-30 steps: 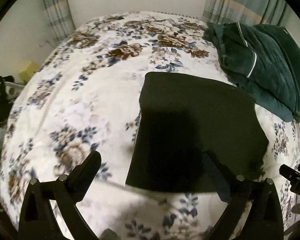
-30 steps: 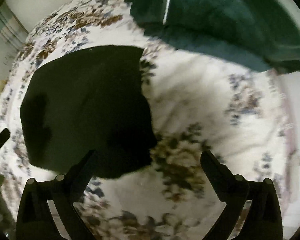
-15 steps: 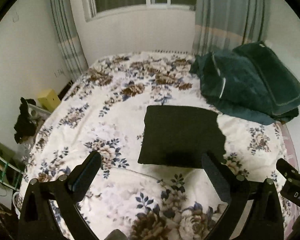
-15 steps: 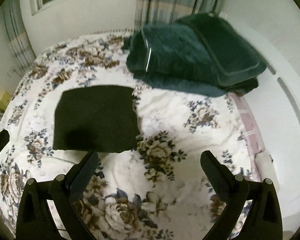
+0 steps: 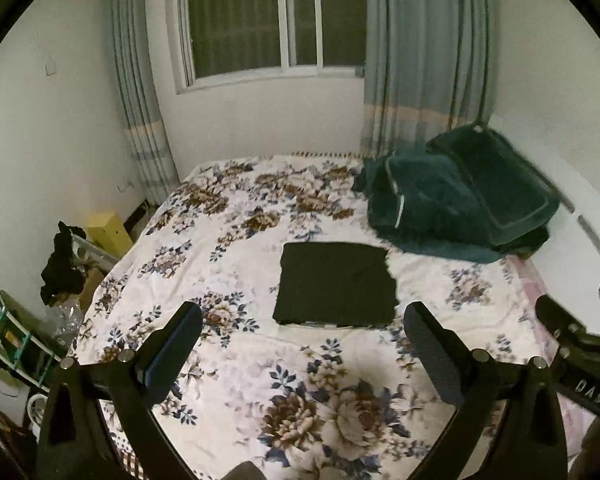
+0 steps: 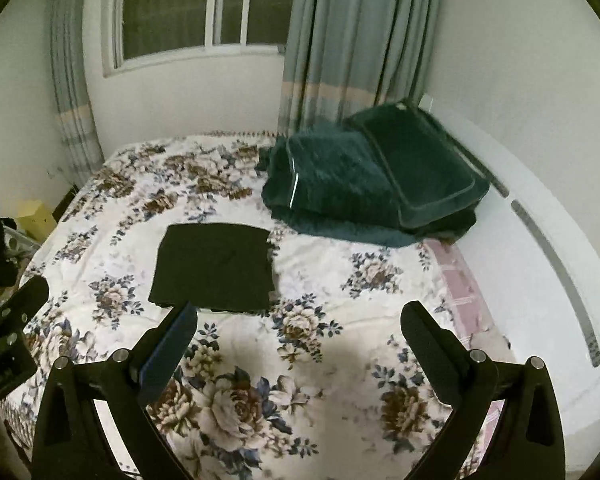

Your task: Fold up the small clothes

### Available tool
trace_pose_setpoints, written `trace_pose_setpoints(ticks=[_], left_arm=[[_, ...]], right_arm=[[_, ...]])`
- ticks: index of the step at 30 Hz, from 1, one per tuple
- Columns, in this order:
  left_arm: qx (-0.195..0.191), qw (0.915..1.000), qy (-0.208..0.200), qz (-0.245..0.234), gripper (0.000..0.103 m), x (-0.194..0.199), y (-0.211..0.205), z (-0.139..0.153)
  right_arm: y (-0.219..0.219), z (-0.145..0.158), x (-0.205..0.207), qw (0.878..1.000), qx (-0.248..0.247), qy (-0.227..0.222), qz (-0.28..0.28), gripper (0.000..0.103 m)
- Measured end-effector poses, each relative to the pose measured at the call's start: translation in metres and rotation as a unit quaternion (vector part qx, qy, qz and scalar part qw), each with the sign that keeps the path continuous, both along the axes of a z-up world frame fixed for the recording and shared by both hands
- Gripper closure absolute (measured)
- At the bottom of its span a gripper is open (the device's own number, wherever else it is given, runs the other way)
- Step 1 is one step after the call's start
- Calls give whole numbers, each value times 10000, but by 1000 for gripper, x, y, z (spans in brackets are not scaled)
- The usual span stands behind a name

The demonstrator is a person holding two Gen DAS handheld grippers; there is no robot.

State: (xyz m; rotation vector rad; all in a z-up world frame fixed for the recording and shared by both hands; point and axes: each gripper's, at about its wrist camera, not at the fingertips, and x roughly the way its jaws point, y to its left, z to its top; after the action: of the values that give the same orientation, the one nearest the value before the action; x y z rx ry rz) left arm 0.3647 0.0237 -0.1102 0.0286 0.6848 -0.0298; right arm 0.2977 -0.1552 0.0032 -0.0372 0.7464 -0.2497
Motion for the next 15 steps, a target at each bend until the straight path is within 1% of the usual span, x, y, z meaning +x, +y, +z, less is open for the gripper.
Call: trace_pose_setpoints(ticks=[2,4,8,11,15], left_arm=[[-103,9999,-93,-29,0,-17,0,13],[-102,9997,-223,0,0,-35,-2,25],[-168,9992,-367,1,0,-59,-3,41],[-190,9987,-482,17,0,-75,-4,51],[-191,9981,-588,3,0,-87,-6,58]], right_arm=[[2,16,-23,9999,7,-127,26,0],[3,33,-47,9997,31,-242,53,0],[1,62,-84,9987,53,-501,65,0],[-2,79,-105,9979,87,-644,71,0],[-2,93,-125,9971,65,-748,114,0]])
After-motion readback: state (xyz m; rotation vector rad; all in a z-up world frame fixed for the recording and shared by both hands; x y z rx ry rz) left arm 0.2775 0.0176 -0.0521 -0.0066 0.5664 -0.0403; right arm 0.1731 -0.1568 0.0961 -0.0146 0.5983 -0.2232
